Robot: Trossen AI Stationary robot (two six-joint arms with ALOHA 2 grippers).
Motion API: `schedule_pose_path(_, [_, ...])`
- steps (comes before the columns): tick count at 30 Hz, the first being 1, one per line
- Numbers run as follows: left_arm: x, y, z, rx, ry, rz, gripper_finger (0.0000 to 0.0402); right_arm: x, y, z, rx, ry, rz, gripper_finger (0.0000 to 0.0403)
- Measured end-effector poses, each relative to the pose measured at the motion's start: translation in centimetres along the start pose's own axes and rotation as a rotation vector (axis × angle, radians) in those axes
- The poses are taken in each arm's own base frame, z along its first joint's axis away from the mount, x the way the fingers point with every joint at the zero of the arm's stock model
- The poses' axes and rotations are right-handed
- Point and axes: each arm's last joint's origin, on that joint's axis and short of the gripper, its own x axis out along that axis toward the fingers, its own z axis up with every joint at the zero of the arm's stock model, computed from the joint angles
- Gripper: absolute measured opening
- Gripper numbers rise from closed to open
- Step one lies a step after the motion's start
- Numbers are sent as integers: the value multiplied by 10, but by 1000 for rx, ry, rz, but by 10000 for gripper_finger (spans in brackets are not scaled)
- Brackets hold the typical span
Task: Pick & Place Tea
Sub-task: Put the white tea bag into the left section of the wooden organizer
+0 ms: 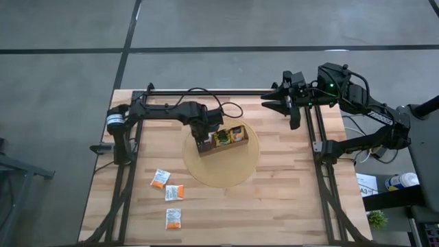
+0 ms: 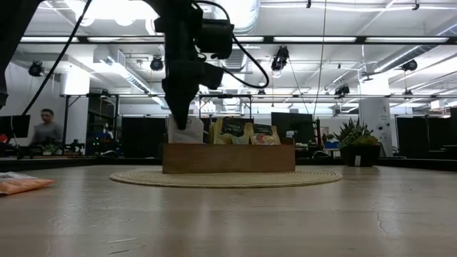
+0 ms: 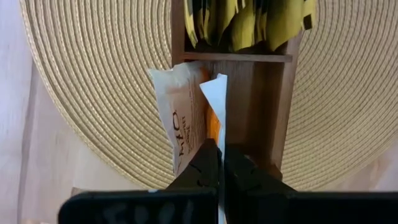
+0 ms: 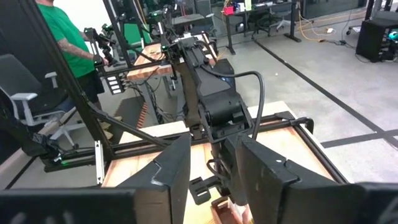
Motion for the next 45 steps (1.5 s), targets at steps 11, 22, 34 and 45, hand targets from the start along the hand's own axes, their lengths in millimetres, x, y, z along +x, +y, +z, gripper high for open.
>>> schedule_pose_path(11, [3, 0, 3, -12, -36, 3, 23, 0, 0, 0, 3, -1, 0, 125])
schedule_pose_path(22, [-1, 1, 0, -6, -6, 24, 82, 0, 0, 0, 11, -1, -1, 114])
schedule_pose_path(34, [-42, -1, -12, -60, -22, 20, 85, 2, -1, 0, 5, 2, -2, 118])
schedule_pose_path(45, [-106, -28, -64, -163, -102, -21, 85, 12, -6, -12, 9, 44, -9, 109])
